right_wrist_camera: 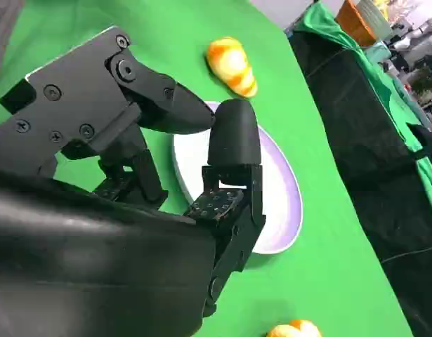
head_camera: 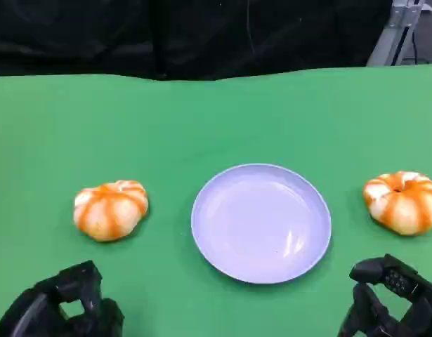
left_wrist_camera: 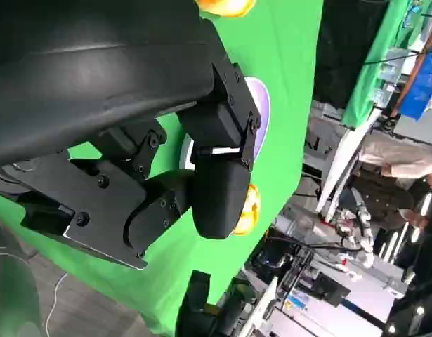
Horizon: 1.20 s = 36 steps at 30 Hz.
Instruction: Grasp the bread from the table and place it into the plate.
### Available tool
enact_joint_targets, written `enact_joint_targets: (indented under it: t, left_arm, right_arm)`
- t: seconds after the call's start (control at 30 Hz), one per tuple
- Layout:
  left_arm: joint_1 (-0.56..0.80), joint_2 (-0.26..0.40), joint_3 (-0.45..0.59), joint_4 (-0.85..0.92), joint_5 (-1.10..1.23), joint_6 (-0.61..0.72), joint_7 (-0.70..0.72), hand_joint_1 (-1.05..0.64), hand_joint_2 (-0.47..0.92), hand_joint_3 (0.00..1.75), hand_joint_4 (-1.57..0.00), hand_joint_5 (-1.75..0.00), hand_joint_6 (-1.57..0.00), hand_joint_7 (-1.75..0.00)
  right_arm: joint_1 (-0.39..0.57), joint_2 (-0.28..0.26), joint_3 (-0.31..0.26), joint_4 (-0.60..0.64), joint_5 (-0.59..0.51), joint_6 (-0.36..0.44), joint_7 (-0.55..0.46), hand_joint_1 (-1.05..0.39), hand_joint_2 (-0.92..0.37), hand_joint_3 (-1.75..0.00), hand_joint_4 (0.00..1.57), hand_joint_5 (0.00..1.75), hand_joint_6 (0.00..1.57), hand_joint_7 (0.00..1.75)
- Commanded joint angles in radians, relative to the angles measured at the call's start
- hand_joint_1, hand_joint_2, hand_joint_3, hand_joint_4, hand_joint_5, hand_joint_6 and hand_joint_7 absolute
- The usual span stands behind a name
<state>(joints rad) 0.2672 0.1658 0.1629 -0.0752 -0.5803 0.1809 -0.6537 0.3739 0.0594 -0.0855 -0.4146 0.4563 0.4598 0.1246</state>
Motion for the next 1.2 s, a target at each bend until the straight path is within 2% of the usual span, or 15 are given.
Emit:
enact_joint_targets:
  t: [0.03, 0.7, 0.83, 0.87, 0.9, 0.93, 0.97, 1.0, 1.03, 1.1, 1.2]
  left_arm:
    - [0.010, 0.009, 0.006, -0.015, 0.017, -0.011, 0.015, -0.07, 0.56, 1.19, -0.93, -1.75, -0.87, -1.54]
    - [0.015, 0.012, -0.008, -0.011, 0.095, -0.064, 0.029, -0.07, 0.51, 1.26, -0.93, -1.75, -0.88, -1.53]
    - [0.017, 0.008, -0.008, -0.019, 0.133, -0.087, 0.059, -0.07, 0.49, 1.26, -0.89, -1.71, -0.84, -1.47]
    - [0.016, 0.006, -0.008, -0.020, 0.162, -0.120, 0.075, -0.09, 0.48, 1.22, -0.84, -1.65, -0.81, -1.36]
    - [0.014, 0.015, -0.010, -0.026, 0.219, -0.161, 0.103, -0.14, 0.51, 1.10, -0.76, -1.52, -0.79, -1.15]
    - [0.009, 0.031, -0.014, -0.027, 0.297, -0.219, 0.137, -0.27, 0.68, 0.75, -0.62, -1.18, -0.72, -0.80]
    - [0.002, 0.050, -0.018, -0.025, 0.374, -0.272, 0.170, -0.43, 0.82, 0.48, -0.53, -0.73, -0.67, -0.39]
    - [-0.004, 0.065, -0.021, -0.022, 0.450, -0.323, 0.207, -0.54, 0.88, 0.39, -0.52, -0.44, -0.63, -0.17]
    - [-0.012, 0.079, -0.023, -0.018, 0.525, -0.375, 0.248, -0.59, 0.90, 0.37, -0.51, -0.30, -0.61, -0.09]
    - [-0.048, 0.119, -0.023, -0.002, 0.686, -0.486, 0.338, -0.67, 0.92, 0.39, -0.45, -0.16, -0.54, -0.02]
    - [-0.100, 0.166, -0.026, 0.000, 0.851, -0.531, 0.434, -0.75, 0.92, 0.38, -0.35, -0.06, -0.47, 0.00]
  right_arm:
    - [0.001, -0.014, -0.017, -0.008, 0.017, 0.011, -0.002, -0.17, -0.50, -1.10, 0.96, 1.52, 0.89, 1.29]
    - [0.000, -0.015, -0.017, -0.004, 0.017, 0.007, 0.002, -0.17, -0.51, -1.08, 0.98, 1.49, 0.91, 1.27]
    - [-0.001, -0.015, -0.018, -0.008, 0.019, 0.015, -0.002, -0.17, -0.50, -1.09, 0.98, 1.48, 0.91, 1.27]
    - [-0.001, -0.015, -0.017, -0.010, 0.017, 0.018, -0.006, -0.18, -0.50, -1.09, 0.98, 1.48, 0.91, 1.26]
    - [-0.001, -0.016, -0.016, -0.011, 0.015, 0.017, -0.006, -0.18, -0.51, -1.09, 0.98, 1.48, 0.91, 1.26]
    - [-0.001, -0.016, -0.014, -0.013, 0.012, 0.017, -0.008, -0.18, -0.51, -1.09, 0.97, 1.50, 0.90, 1.26]
    - [-0.002, -0.017, -0.013, -0.014, 0.010, 0.018, -0.010, -0.17, -0.52, -1.08, 0.96, 1.51, 0.89, 1.27]
    - [-0.003, -0.017, -0.012, -0.015, 0.010, 0.019, -0.011, -0.17, -0.53, -1.08, 0.95, 1.52, 0.89, 1.27]
    - [-0.004, -0.017, -0.011, -0.015, 0.009, 0.020, -0.011, -0.17, -0.53, -1.07, 0.95, 1.53, 0.89, 1.27]
    - [-0.008, -0.020, -0.009, -0.011, 0.006, 0.016, -0.008, -0.17, -0.54, -1.06, 0.94, 1.53, 0.89, 1.27]
    - [-0.016, -0.023, -0.009, -0.006, 0.002, 0.016, -0.009, -0.16, -0.55, -1.04, 0.95, 1.53, 0.89, 1.27]
